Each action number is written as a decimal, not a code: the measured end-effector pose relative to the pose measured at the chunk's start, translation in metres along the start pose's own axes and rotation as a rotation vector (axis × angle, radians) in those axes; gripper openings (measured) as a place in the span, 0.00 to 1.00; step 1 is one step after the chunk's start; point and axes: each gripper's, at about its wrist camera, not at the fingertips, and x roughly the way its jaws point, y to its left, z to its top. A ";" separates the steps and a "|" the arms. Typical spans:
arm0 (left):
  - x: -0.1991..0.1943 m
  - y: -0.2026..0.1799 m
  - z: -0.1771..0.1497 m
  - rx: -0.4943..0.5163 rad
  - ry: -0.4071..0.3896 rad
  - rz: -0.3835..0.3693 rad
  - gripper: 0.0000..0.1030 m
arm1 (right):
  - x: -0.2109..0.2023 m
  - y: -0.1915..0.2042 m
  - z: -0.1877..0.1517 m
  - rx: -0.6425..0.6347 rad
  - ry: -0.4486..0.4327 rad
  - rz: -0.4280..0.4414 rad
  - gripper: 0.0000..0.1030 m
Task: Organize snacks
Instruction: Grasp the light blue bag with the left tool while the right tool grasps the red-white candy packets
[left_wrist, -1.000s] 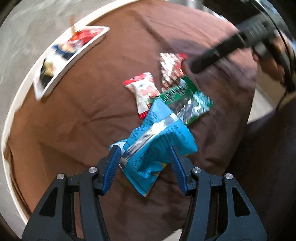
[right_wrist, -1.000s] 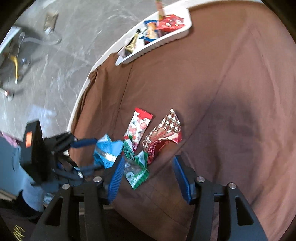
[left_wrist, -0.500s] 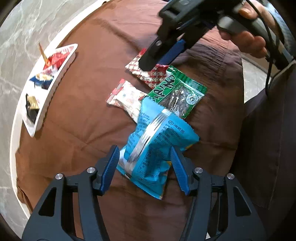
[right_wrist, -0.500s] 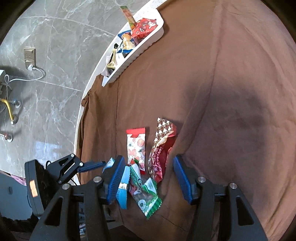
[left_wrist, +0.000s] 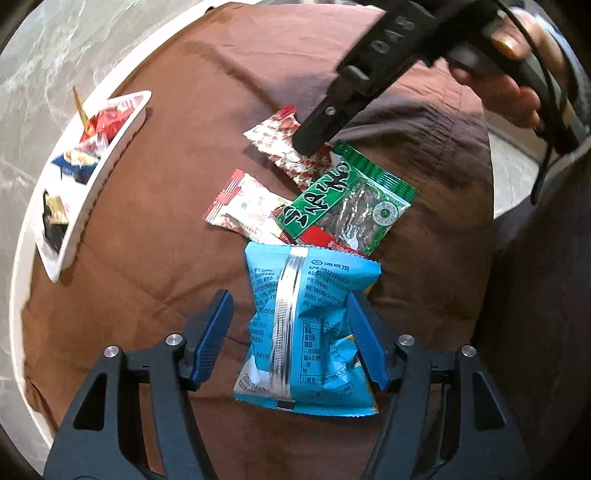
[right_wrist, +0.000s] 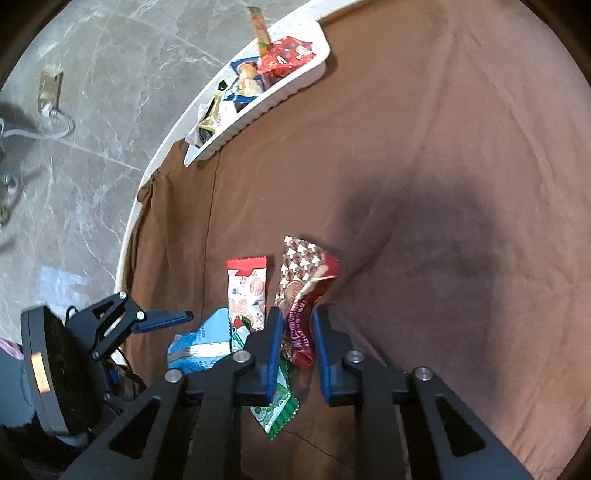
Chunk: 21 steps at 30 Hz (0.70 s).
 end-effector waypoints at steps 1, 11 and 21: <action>0.001 0.002 -0.001 -0.015 -0.002 -0.011 0.61 | -0.001 0.004 0.000 -0.020 0.000 -0.009 0.15; 0.004 0.031 -0.011 -0.209 -0.027 -0.094 0.59 | 0.002 0.018 0.003 -0.104 0.004 -0.042 0.15; 0.010 0.057 -0.019 -0.365 -0.029 -0.115 0.59 | 0.019 0.028 0.011 -0.152 0.042 -0.060 0.23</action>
